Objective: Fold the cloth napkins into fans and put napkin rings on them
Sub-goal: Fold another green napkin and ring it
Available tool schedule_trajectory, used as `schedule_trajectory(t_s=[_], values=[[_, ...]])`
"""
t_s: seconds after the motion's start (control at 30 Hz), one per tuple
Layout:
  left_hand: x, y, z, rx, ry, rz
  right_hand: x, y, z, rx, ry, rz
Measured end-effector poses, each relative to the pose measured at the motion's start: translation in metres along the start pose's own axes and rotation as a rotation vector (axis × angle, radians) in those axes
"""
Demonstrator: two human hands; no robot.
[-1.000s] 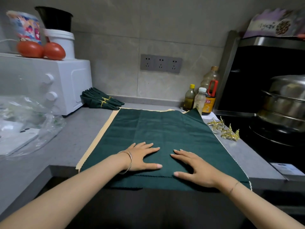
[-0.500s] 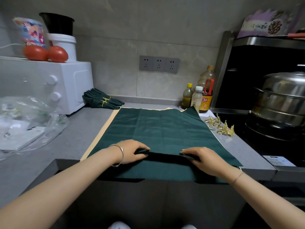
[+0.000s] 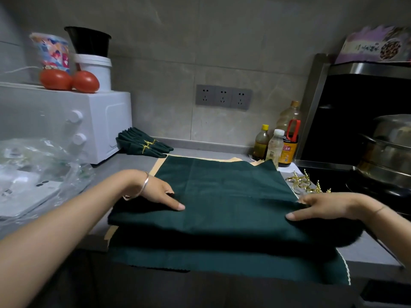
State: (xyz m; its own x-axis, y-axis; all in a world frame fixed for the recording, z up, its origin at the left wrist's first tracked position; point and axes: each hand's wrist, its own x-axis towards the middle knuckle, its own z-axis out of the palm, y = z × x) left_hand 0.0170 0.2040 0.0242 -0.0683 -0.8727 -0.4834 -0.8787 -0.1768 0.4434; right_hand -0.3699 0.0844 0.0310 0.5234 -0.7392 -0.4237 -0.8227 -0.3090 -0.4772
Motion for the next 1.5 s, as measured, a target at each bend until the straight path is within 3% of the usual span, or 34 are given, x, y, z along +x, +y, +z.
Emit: schedule_trajectory(t_s=[0.1, 0.2, 0.4, 0.5, 0.6, 0.77, 1.17, 1.33, 1.43, 1.5], values=[[-0.007, 0.005, -0.024, -0.105, -0.167, -0.027, 0.000, -0.004, -0.019, 0.124, -0.138, -0.082], [0.011, 0.000, -0.036, -0.091, -0.059, -0.007, 0.017, -0.007, -0.027, 0.190, -0.201, -0.134], [0.089, -0.035, -0.035, 0.077, 0.370, 0.048, 0.095, 0.001, -0.022, -0.315, 0.194, -0.170], [0.122, -0.041, -0.033, 0.125, 0.576, 0.025, 0.125, 0.001, -0.021, -0.299, 0.385, -0.241], [0.148, -0.044, -0.033, 0.216, 0.676, -0.070, 0.155, 0.007, -0.023, -0.310, 0.480, -0.215], [0.176, -0.047, -0.038, 0.273, 0.703, -0.160, 0.194, 0.014, -0.022, -0.390, 0.548, -0.143], [0.199, -0.048, -0.039, 0.304, 0.726, -0.245, 0.220, 0.021, -0.014, -0.294, 0.661, -0.113], [0.195, -0.038, -0.030, 0.452, 0.726, -0.298, 0.212, 0.021, 0.001, -0.312, 0.835, -0.127], [0.180, -0.016, -0.011, 0.458, 0.789, -0.184, 0.195, 0.006, 0.014, -0.155, 0.907, -0.157], [0.166, 0.007, 0.008, 0.369, 0.750, -0.040, 0.182, -0.011, 0.030, -0.094, 0.850, -0.210]])
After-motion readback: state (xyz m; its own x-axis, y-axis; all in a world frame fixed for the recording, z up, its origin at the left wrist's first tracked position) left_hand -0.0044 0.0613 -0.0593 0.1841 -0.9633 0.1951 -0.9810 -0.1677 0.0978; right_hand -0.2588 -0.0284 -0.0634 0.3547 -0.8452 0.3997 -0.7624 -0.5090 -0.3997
